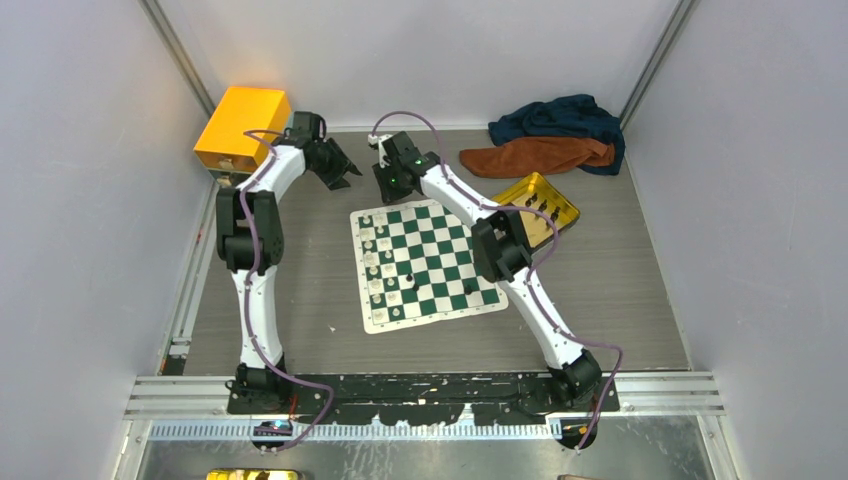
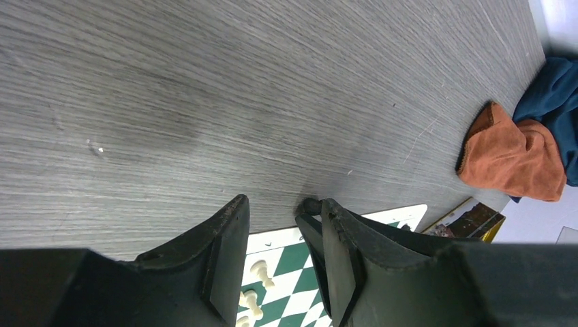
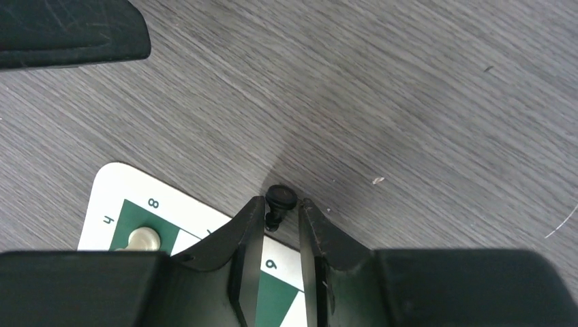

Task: Set up the chess pieces on the board
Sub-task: Pick up the chess piece at the center of the board.

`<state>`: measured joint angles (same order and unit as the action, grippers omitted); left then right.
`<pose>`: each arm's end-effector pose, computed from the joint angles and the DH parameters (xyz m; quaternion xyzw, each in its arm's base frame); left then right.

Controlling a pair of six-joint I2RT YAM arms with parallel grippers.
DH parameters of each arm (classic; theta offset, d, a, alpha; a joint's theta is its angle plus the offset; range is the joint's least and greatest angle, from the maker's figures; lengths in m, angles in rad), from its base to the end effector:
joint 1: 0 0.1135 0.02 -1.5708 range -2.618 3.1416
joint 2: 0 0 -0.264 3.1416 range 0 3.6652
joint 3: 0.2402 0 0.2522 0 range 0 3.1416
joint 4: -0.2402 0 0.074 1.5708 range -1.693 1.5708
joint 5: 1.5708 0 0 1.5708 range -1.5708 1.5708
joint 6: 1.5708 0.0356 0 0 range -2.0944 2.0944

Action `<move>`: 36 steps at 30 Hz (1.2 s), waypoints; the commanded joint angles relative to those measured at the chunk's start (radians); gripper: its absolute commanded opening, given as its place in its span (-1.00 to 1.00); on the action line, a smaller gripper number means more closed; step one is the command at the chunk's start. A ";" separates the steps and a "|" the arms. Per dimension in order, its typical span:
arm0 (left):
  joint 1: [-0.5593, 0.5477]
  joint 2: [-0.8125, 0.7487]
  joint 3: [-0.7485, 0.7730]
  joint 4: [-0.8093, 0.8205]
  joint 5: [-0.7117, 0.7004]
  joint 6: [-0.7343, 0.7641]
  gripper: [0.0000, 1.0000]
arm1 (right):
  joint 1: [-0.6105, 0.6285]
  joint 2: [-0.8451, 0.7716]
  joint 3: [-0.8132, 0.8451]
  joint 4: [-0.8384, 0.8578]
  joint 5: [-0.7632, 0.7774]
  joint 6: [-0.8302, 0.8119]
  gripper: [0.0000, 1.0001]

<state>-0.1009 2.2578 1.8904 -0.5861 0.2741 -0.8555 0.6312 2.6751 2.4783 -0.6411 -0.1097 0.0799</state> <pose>0.4968 -0.0600 0.1973 -0.3091 0.8927 -0.2540 0.2073 0.4667 0.3460 0.1619 -0.2726 0.8917 0.1725 0.3176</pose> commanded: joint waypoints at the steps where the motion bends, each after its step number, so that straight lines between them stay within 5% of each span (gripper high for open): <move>1: 0.017 -0.018 0.017 0.043 0.034 -0.006 -0.11 | 0.011 0.009 0.037 0.020 0.025 -0.019 -0.41; 11: 0.026 -0.017 -0.007 0.075 0.074 -0.026 -0.12 | 0.029 -0.033 -0.040 0.038 0.077 -0.057 -0.96; 36: 0.033 0.000 0.041 0.093 0.231 -0.087 -0.14 | -0.039 -0.289 -0.223 0.130 -0.007 -0.024 -0.98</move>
<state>-0.0776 2.2597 1.8820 -0.5274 0.4400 -0.9237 0.6144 2.5187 2.2692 -0.5705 -0.0811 0.0391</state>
